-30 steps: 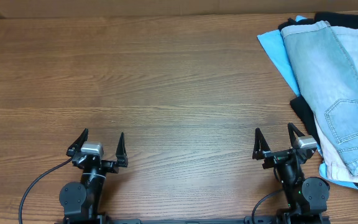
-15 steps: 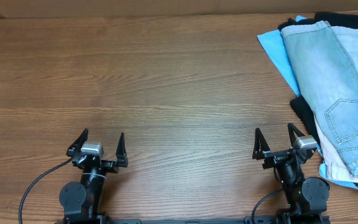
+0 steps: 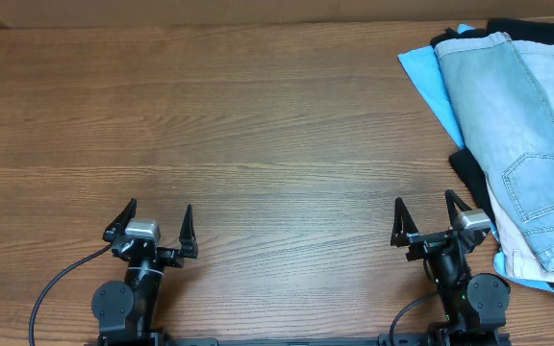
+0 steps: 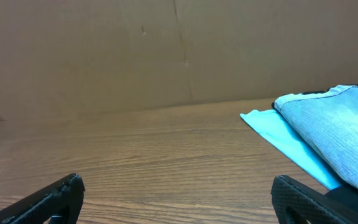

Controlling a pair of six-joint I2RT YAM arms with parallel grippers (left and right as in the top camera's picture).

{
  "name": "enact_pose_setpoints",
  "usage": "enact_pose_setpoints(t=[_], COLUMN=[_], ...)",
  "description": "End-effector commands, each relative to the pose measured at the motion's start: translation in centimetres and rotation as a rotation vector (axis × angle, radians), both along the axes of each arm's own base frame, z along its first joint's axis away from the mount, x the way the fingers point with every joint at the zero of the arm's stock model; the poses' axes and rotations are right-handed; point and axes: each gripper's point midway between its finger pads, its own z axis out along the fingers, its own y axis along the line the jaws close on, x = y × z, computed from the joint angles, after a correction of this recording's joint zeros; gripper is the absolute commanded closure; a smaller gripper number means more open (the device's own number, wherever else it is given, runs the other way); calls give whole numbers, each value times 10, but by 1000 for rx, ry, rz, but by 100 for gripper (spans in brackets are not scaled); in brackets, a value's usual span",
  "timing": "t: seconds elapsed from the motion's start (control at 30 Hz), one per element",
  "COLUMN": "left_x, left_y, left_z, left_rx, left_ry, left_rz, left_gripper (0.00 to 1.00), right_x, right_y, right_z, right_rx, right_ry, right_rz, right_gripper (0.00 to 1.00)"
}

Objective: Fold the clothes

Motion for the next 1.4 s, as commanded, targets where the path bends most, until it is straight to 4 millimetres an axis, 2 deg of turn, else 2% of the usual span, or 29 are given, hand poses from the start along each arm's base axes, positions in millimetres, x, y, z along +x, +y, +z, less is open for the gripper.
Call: enact_pose_setpoints(t=[0.0,0.13,0.57,0.63,0.7,0.73,0.83,1.17,1.2,1.23,1.3,1.37], left_x=[0,0,1,1,-1,-7,-14,-18,-16,-10,0,21], left_y=[3,3,5,7,-8,-29,-42,-36,-36,-35,-36,-37], left_z=[0,0,2,7,20,33,48,91,94,104,113,125], left_rx=[5,5,7,6,-13,-3,19,70,73,66,57,36], left_ry=[-7,-7,-16,-35,-85,-131,-198,-160,-151,-122,-85,-2], left_rz=[16,16,29,37,-51,-173,-256,-214,-214,-216,-228,-253], left_gripper=[0,0,0,0,0,0,0,0,0,0,0,0], right_x=[0,1,0,0,0,-2,-6,-38,-40,-43,-43,-34], right_y=[1,-4,1,1,0,1,2,-6,-8,-10,-11,-13], right_z=[-2,-3,2,4,10,19,39,131,137,153,165,176], right_rx=[0,-1,1,1,2,4,10,32,32,31,27,13], right_ry=[-2,-1,-18,-28,-51,-72,-107,-167,-166,-154,-129,-54], right_rz=[5,-29,6,4,2,5,12,-25,-32,-45,-51,-64], right_gripper=[0,0,0,0,0,0,0,0,0,0,0,0])
